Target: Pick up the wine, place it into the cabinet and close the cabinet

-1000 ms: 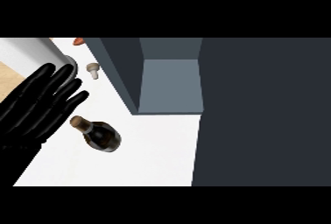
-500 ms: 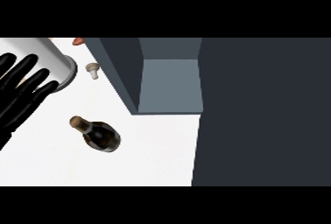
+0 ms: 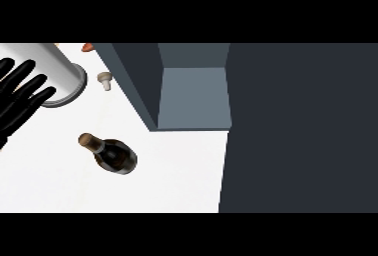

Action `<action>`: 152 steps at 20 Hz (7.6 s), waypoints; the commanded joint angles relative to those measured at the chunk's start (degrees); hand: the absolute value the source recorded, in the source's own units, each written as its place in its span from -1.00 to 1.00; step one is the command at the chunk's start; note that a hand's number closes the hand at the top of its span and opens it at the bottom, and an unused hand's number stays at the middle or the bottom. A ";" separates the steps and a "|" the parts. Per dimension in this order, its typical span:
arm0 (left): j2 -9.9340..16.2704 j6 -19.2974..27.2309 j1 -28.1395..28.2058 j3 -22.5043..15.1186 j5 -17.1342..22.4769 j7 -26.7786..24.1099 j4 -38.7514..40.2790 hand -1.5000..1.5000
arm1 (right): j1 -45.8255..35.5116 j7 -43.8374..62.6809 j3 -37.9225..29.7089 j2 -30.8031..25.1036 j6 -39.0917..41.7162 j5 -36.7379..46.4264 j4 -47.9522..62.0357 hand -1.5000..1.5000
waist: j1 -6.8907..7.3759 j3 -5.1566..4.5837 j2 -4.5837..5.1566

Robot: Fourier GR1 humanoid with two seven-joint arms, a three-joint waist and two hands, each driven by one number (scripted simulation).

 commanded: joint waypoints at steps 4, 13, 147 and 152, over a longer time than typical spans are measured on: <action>0.74 -4.56 0.37 1.89 -0.35 -3.57 8.50 -1.00 | 1.56 8.36 2.36 -0.66 -1.88 -1.00 -15.00 -1.00 | -0.27 -0.03 -0.04; -4.04 -14.57 7.34 -1.50 -11.32 -17.20 18.48 -1.00 | 1.04 5.31 0.30 -0.60 -1.56 -2.65 -12.47 -1.00 | -0.41 -0.02 0.07; -17.41 49.86 -13.96 -36.13 -15.10 -49.81 47.37 1.00 | 4.80 3.56 -4.00 -1.25 1.97 -6.86 -11.77 -1.00 | -0.96 0.07 0.06; -17.41 51.26 -17.71 -37.93 -10.52 -53.60 56.39 1.00 | 4.94 0.61 -2.92 0.19 2.83 -5.29 -9.38 -1.00 | -1.16 0.05 0.16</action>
